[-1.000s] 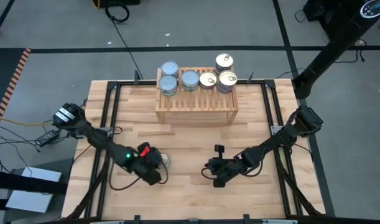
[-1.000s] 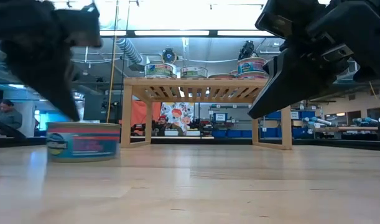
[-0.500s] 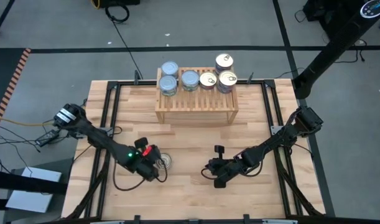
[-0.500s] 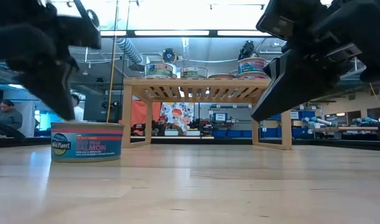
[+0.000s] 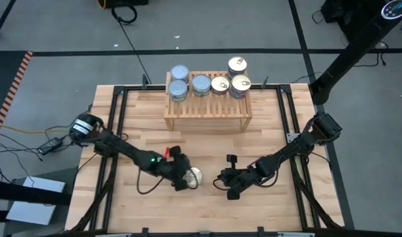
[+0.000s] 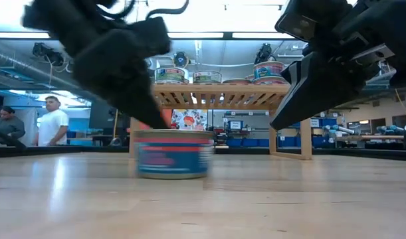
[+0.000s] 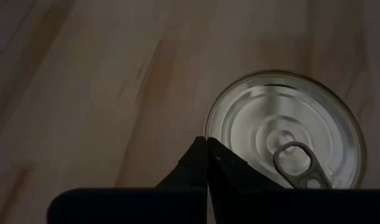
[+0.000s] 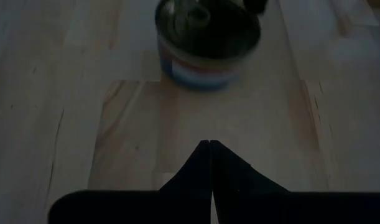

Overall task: Stack canned seafood by type on shelf
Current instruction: Stack the blue tuna can on top of the other blue tuna can on the shelf

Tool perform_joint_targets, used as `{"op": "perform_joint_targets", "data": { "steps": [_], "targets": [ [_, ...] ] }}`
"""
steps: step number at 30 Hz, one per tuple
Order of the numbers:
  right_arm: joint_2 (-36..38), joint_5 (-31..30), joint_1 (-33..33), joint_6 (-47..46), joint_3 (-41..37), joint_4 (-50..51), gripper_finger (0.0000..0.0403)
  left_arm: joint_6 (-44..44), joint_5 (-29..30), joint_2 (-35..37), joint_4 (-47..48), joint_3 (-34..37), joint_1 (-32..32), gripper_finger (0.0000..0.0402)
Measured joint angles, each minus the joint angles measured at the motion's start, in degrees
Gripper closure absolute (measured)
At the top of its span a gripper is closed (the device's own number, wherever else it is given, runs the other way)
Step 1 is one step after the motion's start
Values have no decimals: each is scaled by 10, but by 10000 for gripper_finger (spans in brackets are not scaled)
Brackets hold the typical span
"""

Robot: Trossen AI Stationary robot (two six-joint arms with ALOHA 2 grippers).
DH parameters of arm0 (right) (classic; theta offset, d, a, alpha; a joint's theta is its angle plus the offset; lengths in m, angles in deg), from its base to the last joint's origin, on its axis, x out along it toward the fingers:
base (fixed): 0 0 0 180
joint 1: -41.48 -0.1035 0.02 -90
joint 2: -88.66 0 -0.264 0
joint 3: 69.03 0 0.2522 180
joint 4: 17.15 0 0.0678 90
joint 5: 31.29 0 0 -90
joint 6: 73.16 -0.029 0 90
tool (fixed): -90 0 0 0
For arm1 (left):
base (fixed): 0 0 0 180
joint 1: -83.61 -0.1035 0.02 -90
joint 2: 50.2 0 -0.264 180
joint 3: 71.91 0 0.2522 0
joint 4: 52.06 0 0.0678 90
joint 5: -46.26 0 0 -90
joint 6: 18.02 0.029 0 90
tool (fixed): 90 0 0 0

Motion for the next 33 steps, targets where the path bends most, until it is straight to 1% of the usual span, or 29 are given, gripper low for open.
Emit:
{"op": "perform_joint_targets", "data": {
  "steps": [3,6,8,10,13,15,17,21,24,27,29,33],
  "targets": [
    [0,0,0,0,0,0,394,48,-19,-25,-82,0,-24,398],
    [0,0,0,0,0,0,394,83,-36,-38,-142,1,-43,399],
    [0,6,0,0,0,0,394,98,-62,-38,-166,3,-52,398],
    [0,27,0,0,0,-3,394,118,-75,-28,-170,4,-55,398],
    [0,57,0,13,0,-19,394,160,-58,-12,-173,6,-55,398],
    [0,71,0,25,0,-31,394,182,-46,-13,-185,19,-63,398],
    [0,77,0,30,0,-37,395,186,-52,-22,-226,44,-78,398],
    [0,81,0,30,0,-45,398,187,-99,-33,-361,100,-102,398],
    [0,120,0,39,-1,-70,398,186,-122,-46,-429,137,-113,398],
    [-8,126,-1,53,0,-105,398,186,-122,-64,-480,150,-116,398],
    [-20,128,2,60,1,-106,398,187,-123,-85,-504,151,-115,398],
    [-69,127,21,60,18,-100,398,188,-120,-136,-564,145,-115,398]
  ]
}}
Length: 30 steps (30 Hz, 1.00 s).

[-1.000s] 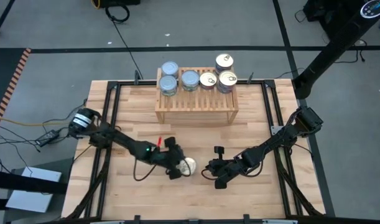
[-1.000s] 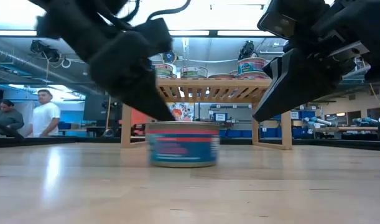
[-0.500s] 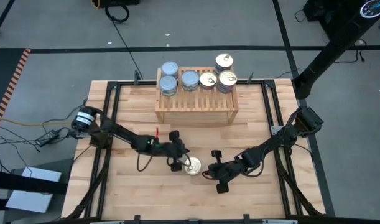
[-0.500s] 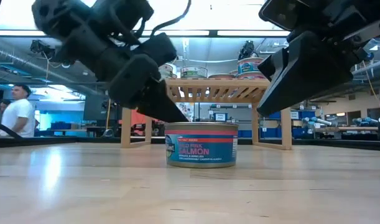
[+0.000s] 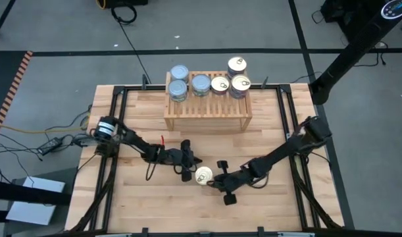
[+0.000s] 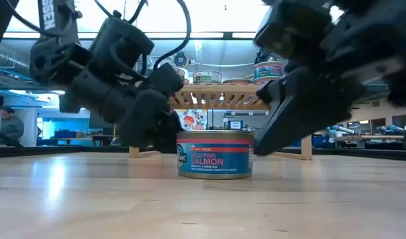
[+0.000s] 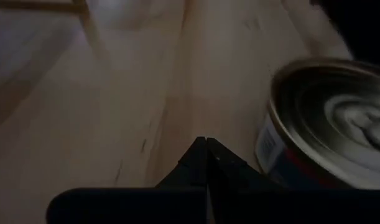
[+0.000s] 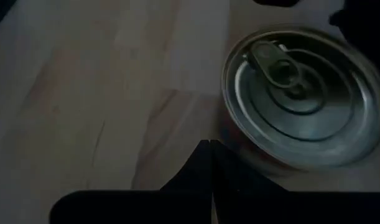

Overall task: Stack canned seafood by type on shelf
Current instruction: Stack the blue tuna can on top of the other blue tuna can on the shelf

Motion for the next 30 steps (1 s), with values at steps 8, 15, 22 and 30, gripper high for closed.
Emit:
{"op": "perform_joint_targets", "data": {
  "steps": [8,15,22,30],
  "targets": [
    [-55,9,24,11,44,0,397,-1,-12,-48,-53,-7,1,398],
    [-43,-65,30,-5,46,1,396,1,-7,-48,-54,-7,1,398],
    [-12,-83,29,-7,46,5,395,7,-6,-48,-51,-7,1,398],
    [39,-112,34,-59,46,37,395,19,-6,-47,-44,-8,4,398]
  ]
}}
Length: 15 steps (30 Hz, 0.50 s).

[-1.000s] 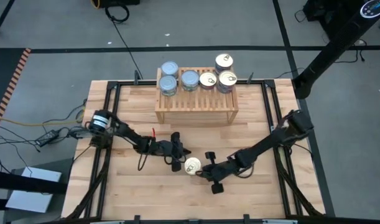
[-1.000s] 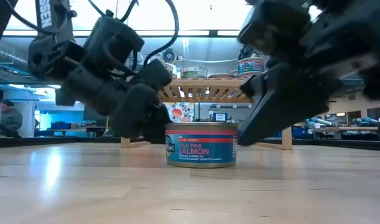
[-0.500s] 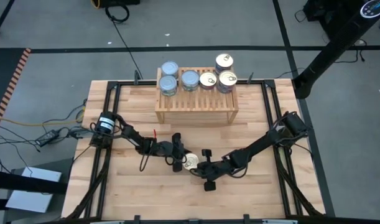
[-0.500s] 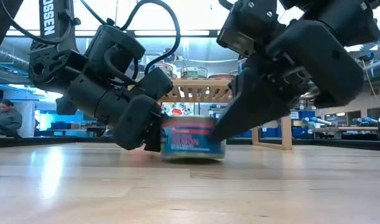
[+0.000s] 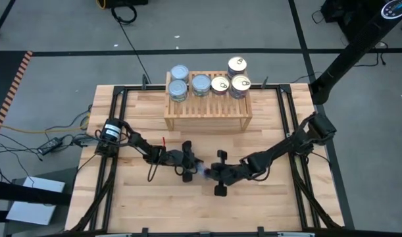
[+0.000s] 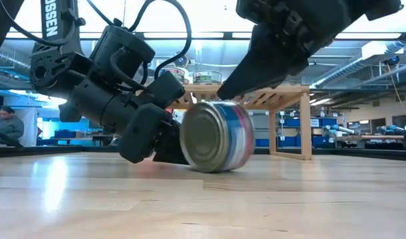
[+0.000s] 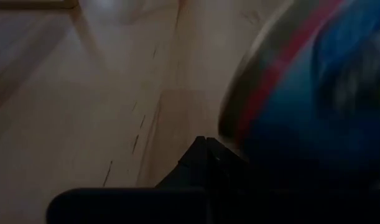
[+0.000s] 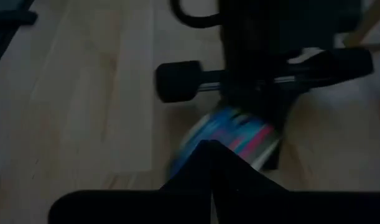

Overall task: Stack canned seafood by type on shelf
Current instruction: Stack the blue tuna can on top of the other blue tuna can on the shelf

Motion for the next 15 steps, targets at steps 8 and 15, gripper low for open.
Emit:
{"op": "perform_joint_targets", "data": {
  "steps": [8,15],
  "targets": [
    [4,3,7,-37,1,24,395,14,7,0,7,-1,5,398],
    [4,9,6,-44,1,26,375,13,11,2,19,-2,5,398]
  ]
}}
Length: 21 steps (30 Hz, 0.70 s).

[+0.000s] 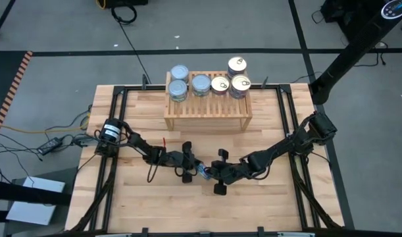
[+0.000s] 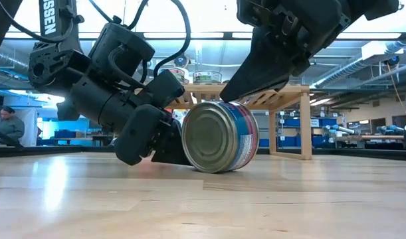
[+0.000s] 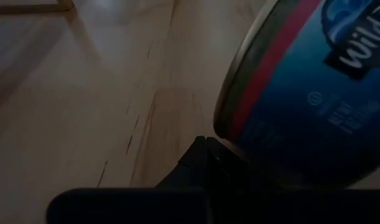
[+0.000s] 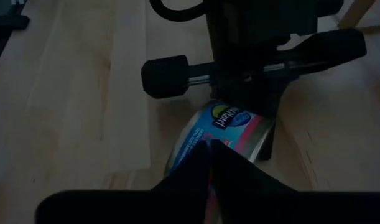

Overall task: Stack canned seafood by type on shelf
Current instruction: Stack the blue tuna can on top of the other blue tuna can on the shelf

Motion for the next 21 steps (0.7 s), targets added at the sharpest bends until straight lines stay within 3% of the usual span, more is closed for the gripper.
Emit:
{"op": "perform_joint_targets", "data": {
  "steps": [7,13,21],
  "targets": [
    [7,3,0,-54,3,19,332,34,4,40,64,5,9,398],
    [8,-48,-10,-83,81,140,286,42,1,75,97,32,16,398],
    [7,-71,-21,-59,124,190,170,27,5,75,62,62,16,398]
  ]
}}
